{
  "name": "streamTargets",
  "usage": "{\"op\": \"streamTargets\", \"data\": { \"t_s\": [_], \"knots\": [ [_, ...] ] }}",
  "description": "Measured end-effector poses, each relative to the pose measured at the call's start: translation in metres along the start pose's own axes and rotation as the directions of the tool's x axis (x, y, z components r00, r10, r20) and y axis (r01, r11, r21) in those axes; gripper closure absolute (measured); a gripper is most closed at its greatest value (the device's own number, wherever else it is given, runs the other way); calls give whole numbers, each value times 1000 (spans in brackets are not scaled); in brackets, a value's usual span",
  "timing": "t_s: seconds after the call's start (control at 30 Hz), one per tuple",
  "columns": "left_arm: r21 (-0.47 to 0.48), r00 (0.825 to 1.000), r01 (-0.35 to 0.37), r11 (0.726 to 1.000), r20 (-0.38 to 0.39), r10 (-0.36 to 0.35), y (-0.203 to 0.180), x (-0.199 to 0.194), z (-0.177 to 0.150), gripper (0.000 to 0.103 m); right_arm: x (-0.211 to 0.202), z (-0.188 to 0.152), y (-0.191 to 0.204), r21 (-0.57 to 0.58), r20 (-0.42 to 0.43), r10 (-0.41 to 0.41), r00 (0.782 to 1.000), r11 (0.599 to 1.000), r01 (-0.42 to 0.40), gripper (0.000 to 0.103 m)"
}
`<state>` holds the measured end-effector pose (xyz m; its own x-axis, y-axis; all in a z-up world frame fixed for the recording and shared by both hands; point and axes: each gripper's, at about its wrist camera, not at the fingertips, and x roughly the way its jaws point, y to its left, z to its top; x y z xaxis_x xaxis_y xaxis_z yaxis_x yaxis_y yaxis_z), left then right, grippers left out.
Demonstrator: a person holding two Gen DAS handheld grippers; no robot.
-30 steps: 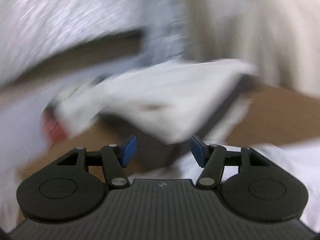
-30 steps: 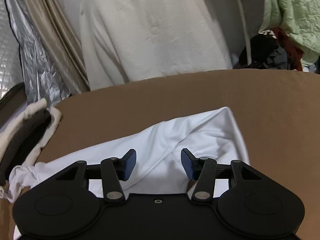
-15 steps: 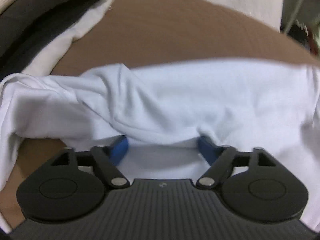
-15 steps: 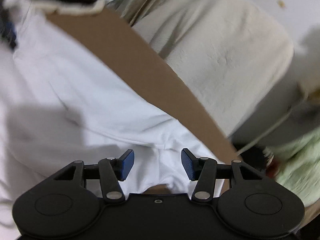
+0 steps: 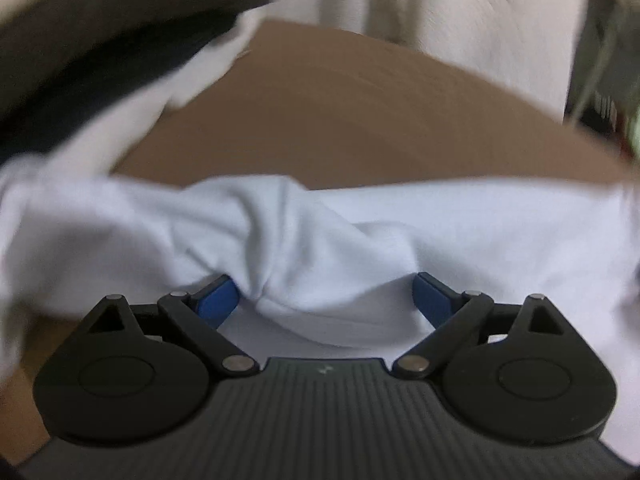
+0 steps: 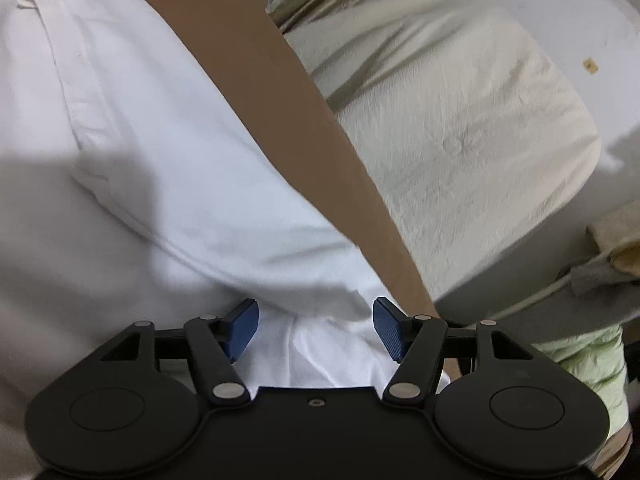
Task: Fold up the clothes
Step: 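Grasp the shirt edge with the left gripper while the right gripper smooths the body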
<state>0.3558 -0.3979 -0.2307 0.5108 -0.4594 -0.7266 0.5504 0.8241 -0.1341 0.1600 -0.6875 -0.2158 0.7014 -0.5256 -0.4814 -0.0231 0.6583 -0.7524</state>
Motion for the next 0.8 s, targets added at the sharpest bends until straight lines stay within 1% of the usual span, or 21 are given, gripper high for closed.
{"op": "streamTargets", "data": {
  "t_s": [0.03,0.07,0.1,0.13,0.17,0.2,0.27,0.33,0.4,0.47,0.53,0.63,0.67,0.7,0.77,0.8],
  "knots": [
    [53,1000,-26,998,14,26,-10,2,-2,16,4,2,3,-13,15,-13,1000,1000,14,35],
    [98,999,-45,994,28,42,-18,3,-3,34,8,4,7,-27,28,-30,999,999,30,34],
    [104,999,-28,994,38,24,-20,1,-2,47,15,6,8,-31,36,-41,999,999,42,34],
    [111,999,-20,994,46,15,-22,-3,0,76,19,8,7,-19,39,-45,998,999,45,34],
    [120,998,-14,993,55,7,-24,-7,1,89,21,10,4,0,41,-45,998,999,45,37],
    [132,997,-16,991,72,7,-27,-11,2,89,23,12,2,19,43,-45,998,999,44,41],
    [148,994,-25,989,107,9,-31,-20,4,91,18,17,-6,78,60,-19,998,997,14,96],
    [126,992,1,992,122,-16,-27,-27,9,91,8,20,-18,147,93,12,996,989,-26,96],
    [89,987,38,995,152,-51,-20,-41,14,91,-8,23,-34,236,139,43,989,969,-75,96],
    [77,979,51,996,195,-66,-19,-67,18,91,-27,21,-56,341,166,75,983,931,-129,96],
    [65,967,58,996,246,-73,-15,-89,22,91,-49,16,-76,437,196,103,975,881,-181,96],
    [77,950,67,995,300,-88,-17,-116,22,91,-83,4,-96,514,245,133,960,822,-245,96],
    [86,946,69,994,311,-93,-20,-123,21,91,-94,-2,-101,552,263,144,954,788,-271,96],
    [90,942,76,993,321,-101,-21,-130,20,91,-105,-8,-106,599,281,155,947,742,-299,96],
    [58,931,139,989,331,-151,-21,-145,19,91,-125,-21,-112,679,312,180,933,645,-351,95],
    [34,924,180,983,336,-180,-18,-152,18,91,-133,-26,-113,700,327,180,928,613,-366,95]
  ]
}}
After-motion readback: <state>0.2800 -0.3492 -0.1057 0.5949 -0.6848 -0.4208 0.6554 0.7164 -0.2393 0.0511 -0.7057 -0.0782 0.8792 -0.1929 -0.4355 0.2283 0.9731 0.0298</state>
